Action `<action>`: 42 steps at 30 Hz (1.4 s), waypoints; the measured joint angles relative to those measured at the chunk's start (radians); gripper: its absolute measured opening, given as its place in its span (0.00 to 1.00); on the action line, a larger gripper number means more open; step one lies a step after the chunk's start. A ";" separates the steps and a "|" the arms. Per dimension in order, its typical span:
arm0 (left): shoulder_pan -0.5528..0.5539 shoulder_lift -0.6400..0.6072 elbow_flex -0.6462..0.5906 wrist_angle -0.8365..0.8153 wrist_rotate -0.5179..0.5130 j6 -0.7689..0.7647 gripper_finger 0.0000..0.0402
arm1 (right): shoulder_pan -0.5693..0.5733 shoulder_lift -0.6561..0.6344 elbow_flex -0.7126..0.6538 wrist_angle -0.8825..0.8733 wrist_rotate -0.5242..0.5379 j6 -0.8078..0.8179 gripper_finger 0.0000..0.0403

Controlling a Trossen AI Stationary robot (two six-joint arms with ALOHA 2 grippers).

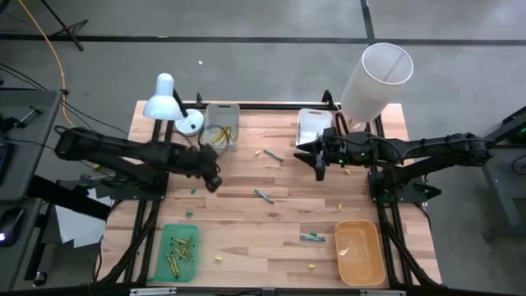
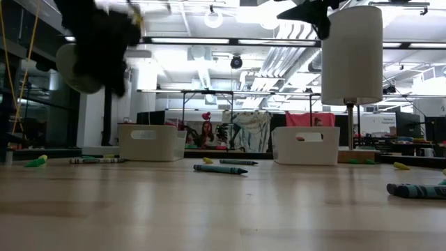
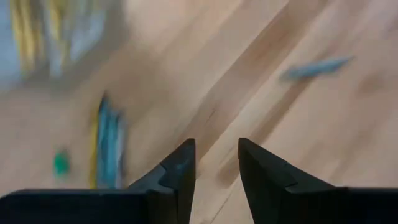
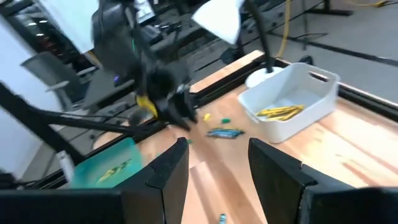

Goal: Sort crayons
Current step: Put the gray crayon into the white bin

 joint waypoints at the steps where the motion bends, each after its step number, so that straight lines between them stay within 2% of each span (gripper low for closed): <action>1: -0.003 0.044 0.000 -0.037 0.014 -0.033 0.26 | 0.000 0.000 0.000 -0.003 0.011 0.000 0.40; 7: -0.005 0.251 -0.001 -0.171 0.058 -0.067 0.22 | 0.000 0.000 0.000 -0.015 0.020 0.000 0.40; 12: -0.004 0.319 -0.001 -0.159 -0.011 -0.044 0.22 | 0.000 0.000 0.000 -0.028 0.020 0.004 0.40; 15: 0.008 0.331 0.000 -0.158 -0.068 -0.045 0.22 | 0.000 0.000 0.000 -0.037 0.020 0.004 0.40; 19: 0.050 0.340 0.000 -0.147 -0.075 -0.044 0.22 | 0.000 0.000 0.000 -0.044 0.020 0.004 0.40; 29: 0.159 0.344 -0.001 -0.112 0.056 0.032 0.22 | 0.000 0.000 0.000 -0.044 0.020 0.004 0.40; 42: 0.208 0.348 -0.010 -0.084 0.070 0.096 0.22 | 0.000 0.000 0.000 -0.051 0.020 0.030 0.40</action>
